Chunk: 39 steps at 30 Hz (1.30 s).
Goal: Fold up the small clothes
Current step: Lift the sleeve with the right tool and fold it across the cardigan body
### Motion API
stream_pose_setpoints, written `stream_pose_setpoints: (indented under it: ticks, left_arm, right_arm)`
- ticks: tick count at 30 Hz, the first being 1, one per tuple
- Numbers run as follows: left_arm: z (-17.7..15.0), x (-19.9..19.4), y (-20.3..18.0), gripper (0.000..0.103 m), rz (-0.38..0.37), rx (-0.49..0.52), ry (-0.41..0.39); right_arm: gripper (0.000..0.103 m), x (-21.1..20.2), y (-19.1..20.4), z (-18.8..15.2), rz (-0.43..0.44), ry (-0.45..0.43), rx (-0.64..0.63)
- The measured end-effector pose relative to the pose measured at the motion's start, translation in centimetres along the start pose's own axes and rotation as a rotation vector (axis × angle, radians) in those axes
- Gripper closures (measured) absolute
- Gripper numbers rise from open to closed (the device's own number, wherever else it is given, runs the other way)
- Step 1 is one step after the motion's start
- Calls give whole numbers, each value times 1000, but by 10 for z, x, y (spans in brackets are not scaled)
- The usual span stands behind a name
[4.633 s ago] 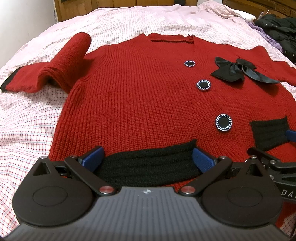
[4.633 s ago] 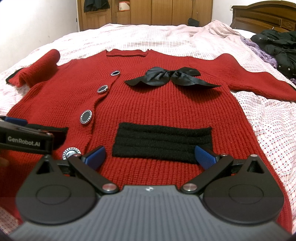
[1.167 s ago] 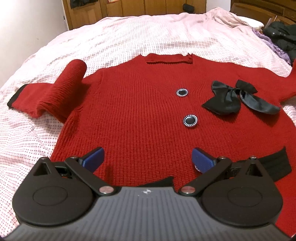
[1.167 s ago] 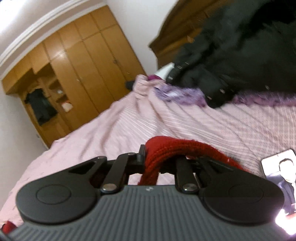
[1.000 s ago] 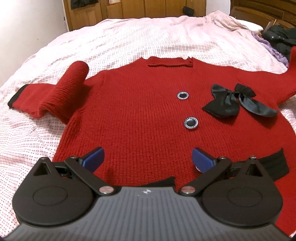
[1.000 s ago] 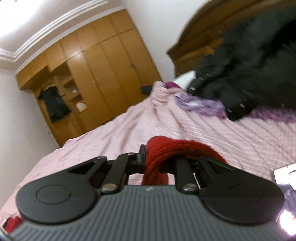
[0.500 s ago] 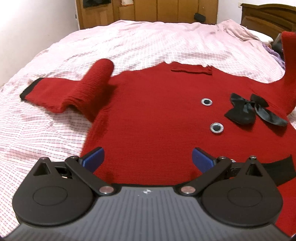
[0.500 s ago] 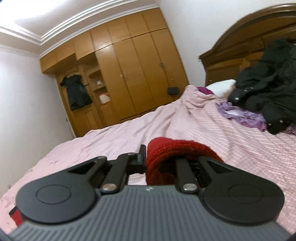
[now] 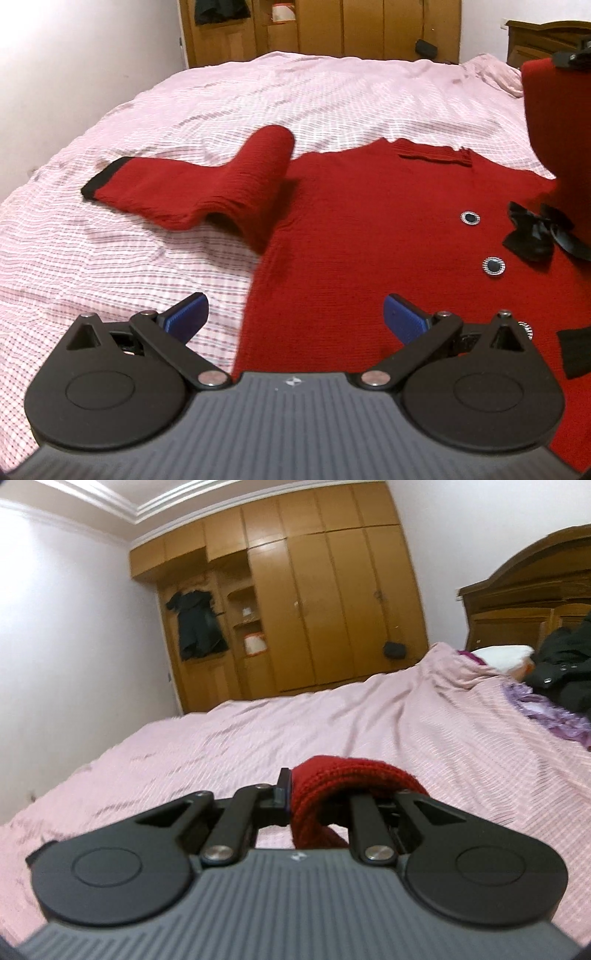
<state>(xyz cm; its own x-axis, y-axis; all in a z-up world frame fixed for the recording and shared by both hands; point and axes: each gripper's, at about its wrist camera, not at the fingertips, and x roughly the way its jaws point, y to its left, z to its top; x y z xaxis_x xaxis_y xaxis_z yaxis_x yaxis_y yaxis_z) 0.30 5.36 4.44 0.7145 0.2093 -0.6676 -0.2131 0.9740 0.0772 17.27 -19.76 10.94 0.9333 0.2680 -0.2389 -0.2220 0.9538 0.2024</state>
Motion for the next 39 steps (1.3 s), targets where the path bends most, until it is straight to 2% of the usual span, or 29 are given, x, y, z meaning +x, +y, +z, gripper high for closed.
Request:
stream_pose_setpoints:
  ticks: [4,10,13,18,20,21,23,24,25,31,39]
  left_arm:
    - [-4,1,11,0,2,-18,-1]
    - [-11,5,20,0,-5,-30,12]
    - [-13,7,24,0,-3,-40,17]
    - [-15,10,30,0,-27,-73,26]
    - [-15,9,31,0,-29,-77,24]
    - [-15,8,31,0,-29,-77,22]
    - [-15,6,30,0,-32,-77,15]
    - [-14,6,30,0,-34,-77,13]
    - [-14,5,29,0,-35,-77,13]
    - [-10,-2,22,0,-40,-59,0]
    - [-3,-13,7,0,-58,-17,-24]
  right_arm:
    - [88,19,25,-28,13,87,-33]
    - [88,42,57,-79,55,261,-62]
    - [86,50,69,-97,61,315,-84]
    - [86,65,68,-115,62,433,-19]
    - [83,62,65,-121,65,441,-11]
    - [77,60,66,-122,71,439,-5]
    - [56,55,64,-119,89,443,28]
    - [36,49,64,-118,103,441,50]
    - [21,46,64,-116,106,440,64]
    - [19,11,64,-113,115,475,115]
    - [19,-44,44,-100,169,486,151]
